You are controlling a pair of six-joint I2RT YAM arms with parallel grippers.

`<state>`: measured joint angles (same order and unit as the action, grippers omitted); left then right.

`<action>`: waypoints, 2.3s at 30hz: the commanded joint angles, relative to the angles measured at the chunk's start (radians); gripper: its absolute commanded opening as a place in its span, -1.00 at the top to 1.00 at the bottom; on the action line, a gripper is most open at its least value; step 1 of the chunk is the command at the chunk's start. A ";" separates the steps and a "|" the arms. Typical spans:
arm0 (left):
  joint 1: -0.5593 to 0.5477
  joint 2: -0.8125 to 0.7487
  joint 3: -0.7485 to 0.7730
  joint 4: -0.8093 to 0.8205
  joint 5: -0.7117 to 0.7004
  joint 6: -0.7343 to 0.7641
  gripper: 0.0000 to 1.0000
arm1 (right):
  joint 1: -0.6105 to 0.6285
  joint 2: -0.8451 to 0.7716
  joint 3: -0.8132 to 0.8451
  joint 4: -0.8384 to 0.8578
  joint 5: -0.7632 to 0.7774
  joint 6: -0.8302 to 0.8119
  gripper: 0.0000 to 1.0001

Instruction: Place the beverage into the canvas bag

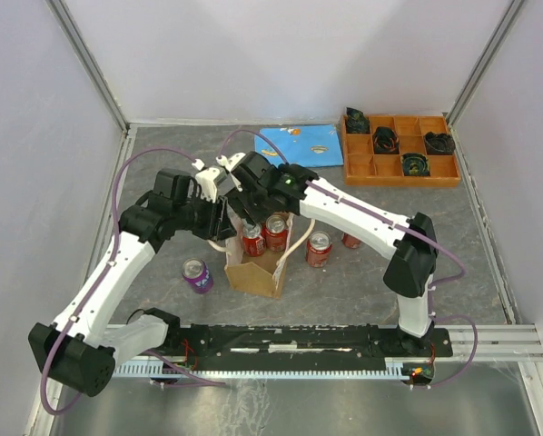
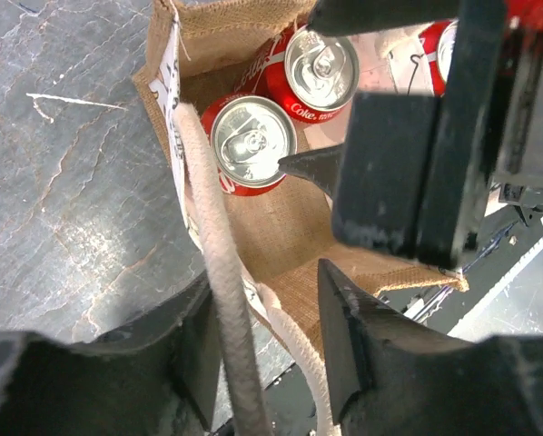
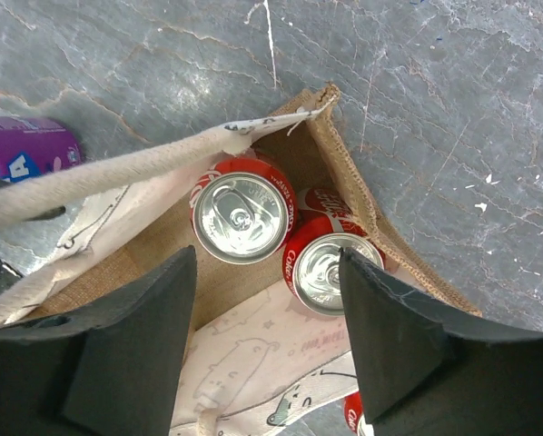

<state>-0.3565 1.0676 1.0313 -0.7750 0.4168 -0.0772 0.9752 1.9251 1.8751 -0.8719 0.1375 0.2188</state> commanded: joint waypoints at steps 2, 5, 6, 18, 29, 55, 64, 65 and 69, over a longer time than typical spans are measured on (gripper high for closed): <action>0.001 -0.041 0.020 0.014 0.018 0.046 0.04 | 0.004 -0.061 0.067 0.004 0.028 0.009 -0.38; 0.001 -0.070 0.051 0.041 -0.023 0.068 0.01 | -0.017 -0.092 0.091 -0.006 0.070 0.034 -0.43; 0.001 -0.083 0.064 0.058 -0.039 0.075 -0.01 | -0.034 -0.100 0.107 -0.016 0.078 0.045 -0.46; 0.000 -0.144 0.153 0.056 0.001 0.186 -0.48 | -0.415 -0.190 0.105 -0.297 0.169 0.117 -0.80; -0.022 -0.126 0.158 -0.117 0.219 0.423 -0.48 | -0.551 -0.300 -0.263 -0.331 0.038 0.222 -0.96; -0.093 -0.082 0.139 -0.134 0.169 0.472 -0.47 | -0.632 -0.178 -0.456 -0.229 -0.098 0.227 -0.72; -0.096 -0.068 0.138 -0.132 0.163 0.465 -0.46 | -0.630 -0.186 -0.342 -0.332 -0.035 0.208 0.79; -0.096 -0.067 0.138 -0.130 0.161 0.464 -0.46 | -0.631 -0.191 -0.305 -0.351 -0.036 0.205 0.90; -0.095 -0.070 0.133 -0.128 0.164 0.460 -0.46 | -0.628 -0.211 -0.061 -0.398 -0.090 0.196 1.00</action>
<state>-0.4473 1.0027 1.1584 -0.9291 0.5762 0.3759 0.3431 1.7672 1.5665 -1.2316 0.0704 0.4309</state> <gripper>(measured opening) 0.734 0.719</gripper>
